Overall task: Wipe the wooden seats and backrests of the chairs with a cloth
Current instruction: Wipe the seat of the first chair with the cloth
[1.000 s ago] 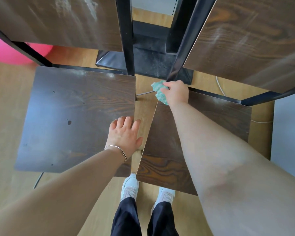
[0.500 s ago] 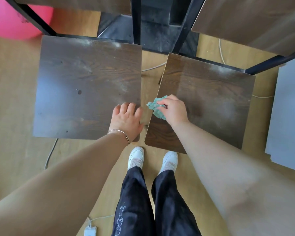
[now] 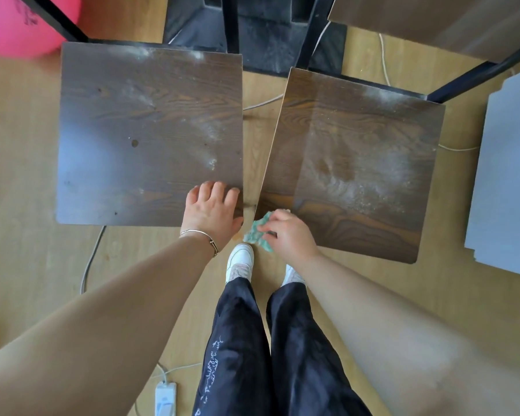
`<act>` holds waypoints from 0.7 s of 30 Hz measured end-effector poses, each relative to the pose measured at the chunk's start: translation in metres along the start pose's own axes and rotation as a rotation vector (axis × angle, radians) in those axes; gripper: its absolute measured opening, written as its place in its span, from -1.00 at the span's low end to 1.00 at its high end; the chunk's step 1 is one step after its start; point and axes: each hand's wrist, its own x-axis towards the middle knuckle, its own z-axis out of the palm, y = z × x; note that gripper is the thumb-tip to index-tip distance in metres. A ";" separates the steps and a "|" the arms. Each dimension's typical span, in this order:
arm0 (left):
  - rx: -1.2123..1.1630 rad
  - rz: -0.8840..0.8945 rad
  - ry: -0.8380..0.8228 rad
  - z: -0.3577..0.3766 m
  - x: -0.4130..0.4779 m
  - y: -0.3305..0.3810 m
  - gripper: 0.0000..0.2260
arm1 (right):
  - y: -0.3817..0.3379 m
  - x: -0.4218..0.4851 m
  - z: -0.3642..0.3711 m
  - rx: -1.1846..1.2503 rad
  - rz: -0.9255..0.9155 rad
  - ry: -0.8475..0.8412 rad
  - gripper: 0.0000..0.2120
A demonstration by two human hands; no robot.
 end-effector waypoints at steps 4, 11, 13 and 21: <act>0.000 -0.022 0.033 -0.005 0.013 0.006 -0.53 | 0.000 0.007 -0.015 0.024 0.068 0.059 -0.81; -0.005 -0.019 0.099 -0.029 0.078 0.025 -0.53 | 0.016 0.123 -0.134 0.125 0.292 0.428 -0.80; -0.023 -0.034 0.118 -0.037 0.101 0.030 -0.52 | 0.020 0.162 -0.161 0.088 0.303 0.479 -0.78; -0.052 -0.056 0.131 -0.046 0.151 0.033 -0.49 | 0.034 0.241 -0.189 -0.023 0.370 0.498 -0.74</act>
